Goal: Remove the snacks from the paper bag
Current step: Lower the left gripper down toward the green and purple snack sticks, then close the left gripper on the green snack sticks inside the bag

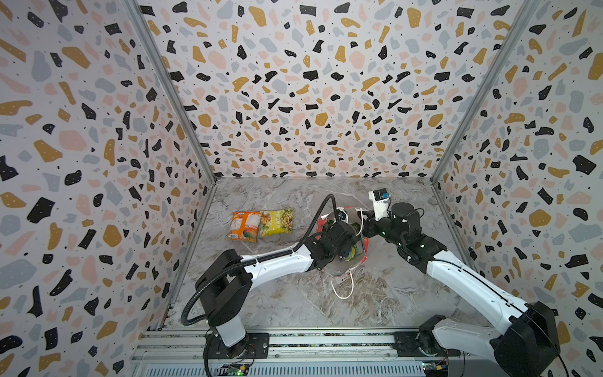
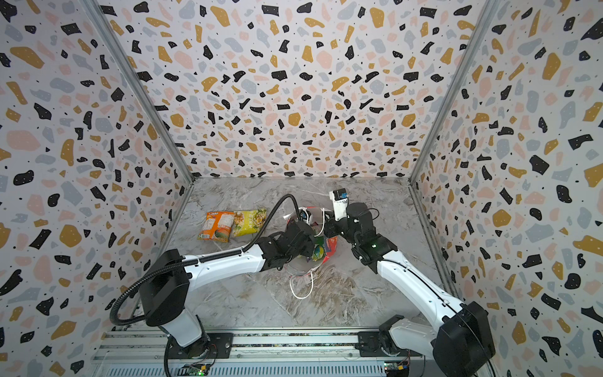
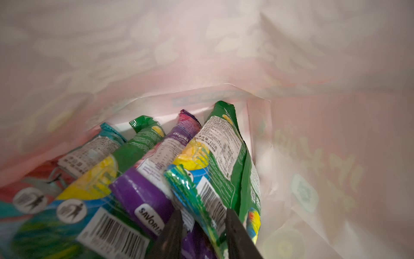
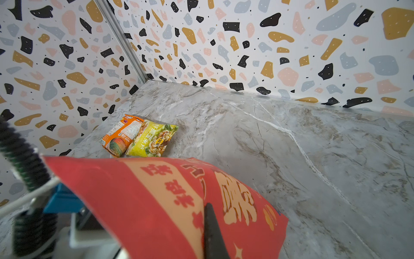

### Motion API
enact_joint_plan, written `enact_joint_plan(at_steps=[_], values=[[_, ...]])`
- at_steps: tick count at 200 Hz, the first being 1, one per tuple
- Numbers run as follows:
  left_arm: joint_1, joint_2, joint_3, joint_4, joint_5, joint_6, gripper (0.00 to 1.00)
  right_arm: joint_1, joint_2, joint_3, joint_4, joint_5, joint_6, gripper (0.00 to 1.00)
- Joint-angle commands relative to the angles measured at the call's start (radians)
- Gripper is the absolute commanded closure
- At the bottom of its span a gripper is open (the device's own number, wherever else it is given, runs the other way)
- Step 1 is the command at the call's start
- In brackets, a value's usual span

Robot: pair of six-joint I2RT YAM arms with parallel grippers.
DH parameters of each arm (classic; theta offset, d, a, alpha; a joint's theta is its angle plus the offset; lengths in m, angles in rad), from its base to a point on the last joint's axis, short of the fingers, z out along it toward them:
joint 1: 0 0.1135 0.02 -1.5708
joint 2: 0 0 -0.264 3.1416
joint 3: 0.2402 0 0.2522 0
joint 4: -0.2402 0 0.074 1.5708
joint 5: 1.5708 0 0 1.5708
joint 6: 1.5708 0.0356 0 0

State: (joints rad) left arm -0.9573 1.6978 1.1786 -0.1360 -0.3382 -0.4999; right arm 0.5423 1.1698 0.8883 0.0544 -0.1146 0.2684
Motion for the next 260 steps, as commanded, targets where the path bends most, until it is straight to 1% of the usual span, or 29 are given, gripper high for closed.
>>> enact_joint_plan(at_steps=[1, 41, 69, 83, 101, 138, 167, 179, 189, 260], values=[[0.013, 0.020, -0.016, 0.032, 0.002, 0.000, 0.62, -0.002, -0.055, 0.019, 0.112, -0.015, 0.014, 1.00], [0.014, 0.064, -0.009, 0.058, 0.032, 0.009, 0.60, -0.002, -0.047, 0.015, 0.118, -0.023, 0.017, 1.00], [0.013, 0.080, -0.010, 0.068, 0.017, 0.015, 0.61, -0.002, -0.048, 0.012, 0.121, -0.028, 0.019, 1.00], [0.017, 0.093, -0.001, 0.058, 0.017, 0.019, 0.64, -0.002, -0.050, 0.014, 0.121, -0.027, 0.018, 1.00], [0.019, 0.104, -0.007, 0.070, 0.019, 0.023, 0.65, -0.002, -0.053, 0.014, 0.121, -0.026, 0.017, 1.00], [0.020, 0.106, -0.010, 0.087, 0.024, 0.034, 0.79, -0.003, -0.052, 0.014, 0.118, -0.023, 0.018, 1.00], [0.019, 0.078, -0.020, 0.107, 0.022, 0.054, 0.93, -0.003, -0.056, 0.010, 0.119, -0.016, 0.019, 1.00], [0.020, 0.057, -0.017, 0.104, 0.025, 0.065, 0.94, -0.004, -0.056, 0.011, 0.118, -0.011, 0.021, 1.00], [0.019, 0.033, -0.025, 0.110, 0.024, 0.067, 0.99, -0.007, -0.055, 0.013, 0.114, -0.010, 0.022, 1.00], [0.020, -0.115, -0.039, 0.114, 0.037, 0.101, 1.00, -0.015, -0.042, 0.013, 0.114, -0.006, 0.029, 1.00]])
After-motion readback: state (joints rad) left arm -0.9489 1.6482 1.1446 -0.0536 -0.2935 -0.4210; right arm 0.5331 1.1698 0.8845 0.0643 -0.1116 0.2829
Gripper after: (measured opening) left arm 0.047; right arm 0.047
